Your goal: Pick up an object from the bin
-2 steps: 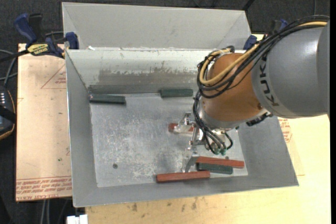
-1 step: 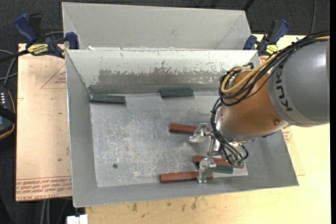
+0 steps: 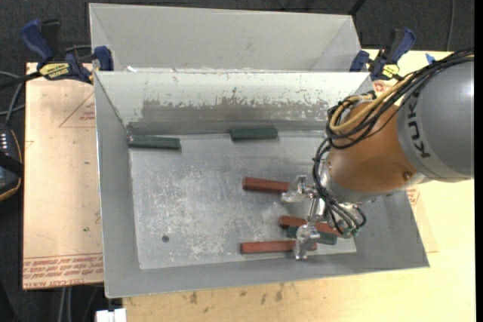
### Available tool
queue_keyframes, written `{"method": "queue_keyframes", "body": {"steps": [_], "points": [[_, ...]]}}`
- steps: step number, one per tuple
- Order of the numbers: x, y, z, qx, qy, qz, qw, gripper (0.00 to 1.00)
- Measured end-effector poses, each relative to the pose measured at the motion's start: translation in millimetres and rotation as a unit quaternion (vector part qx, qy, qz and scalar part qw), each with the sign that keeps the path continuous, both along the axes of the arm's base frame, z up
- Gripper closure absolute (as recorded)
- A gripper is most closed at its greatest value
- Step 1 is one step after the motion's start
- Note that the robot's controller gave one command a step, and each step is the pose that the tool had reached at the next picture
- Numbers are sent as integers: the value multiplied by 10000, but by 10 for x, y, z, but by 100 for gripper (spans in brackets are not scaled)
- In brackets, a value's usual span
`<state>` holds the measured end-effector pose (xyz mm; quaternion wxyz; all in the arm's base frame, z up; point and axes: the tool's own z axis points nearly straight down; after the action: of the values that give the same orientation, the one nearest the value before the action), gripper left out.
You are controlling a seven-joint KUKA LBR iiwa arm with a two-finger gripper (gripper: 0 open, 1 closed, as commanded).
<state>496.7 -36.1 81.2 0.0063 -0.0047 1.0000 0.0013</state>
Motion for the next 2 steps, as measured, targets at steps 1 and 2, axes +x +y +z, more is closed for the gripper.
{"method": "queue_keyframes", "body": {"steps": [1,2], "points": [[125,-151,183,-11,48,390,9992,0],[37,-2,-16,-41,38,-159,9999,0]]}}
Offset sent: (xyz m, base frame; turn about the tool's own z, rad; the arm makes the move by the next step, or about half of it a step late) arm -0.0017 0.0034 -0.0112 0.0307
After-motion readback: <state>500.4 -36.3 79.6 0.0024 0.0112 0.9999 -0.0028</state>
